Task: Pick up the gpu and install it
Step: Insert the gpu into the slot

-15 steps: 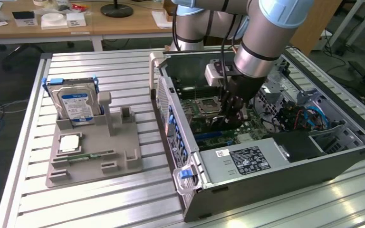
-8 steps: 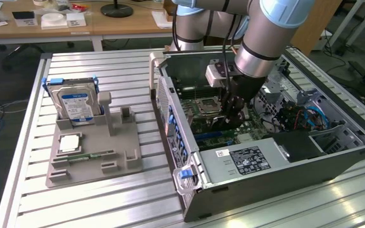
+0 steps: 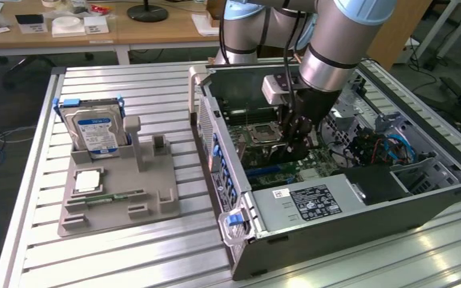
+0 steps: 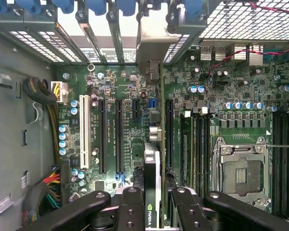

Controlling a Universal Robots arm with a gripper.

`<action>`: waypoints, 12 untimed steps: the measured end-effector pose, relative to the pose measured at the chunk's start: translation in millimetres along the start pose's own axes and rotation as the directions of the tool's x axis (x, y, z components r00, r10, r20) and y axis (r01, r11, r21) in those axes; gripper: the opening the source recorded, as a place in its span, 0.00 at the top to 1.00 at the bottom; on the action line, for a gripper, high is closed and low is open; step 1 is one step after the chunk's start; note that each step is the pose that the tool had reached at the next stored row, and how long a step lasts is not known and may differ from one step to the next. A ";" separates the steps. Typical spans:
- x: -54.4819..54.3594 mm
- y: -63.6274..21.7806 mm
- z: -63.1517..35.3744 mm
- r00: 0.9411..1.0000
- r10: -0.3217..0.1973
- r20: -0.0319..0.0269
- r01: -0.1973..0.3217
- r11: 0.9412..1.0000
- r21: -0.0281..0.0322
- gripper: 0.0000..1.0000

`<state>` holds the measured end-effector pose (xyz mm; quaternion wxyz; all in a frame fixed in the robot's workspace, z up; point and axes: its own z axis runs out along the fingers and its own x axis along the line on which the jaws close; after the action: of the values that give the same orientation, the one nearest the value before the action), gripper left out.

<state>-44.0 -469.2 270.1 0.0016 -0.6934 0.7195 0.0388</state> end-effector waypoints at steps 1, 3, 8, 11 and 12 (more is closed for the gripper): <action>0.0 0.0 0.0 1.000 0.000 0.000 0.000 1.000 0.000 0.74; 0.0 0.0 0.0 1.000 0.000 0.000 0.000 1.000 0.000 0.74; 0.0 0.0 0.0 1.000 0.000 0.000 0.000 1.000 0.000 0.74; 0.0 0.0 0.0 1.000 -0.001 0.000 0.001 1.000 0.000 0.74; 0.0 0.0 0.0 1.000 -0.001 0.000 0.001 1.000 0.000 0.74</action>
<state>-44.0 -469.2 270.1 0.0016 -0.6936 0.7193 0.0388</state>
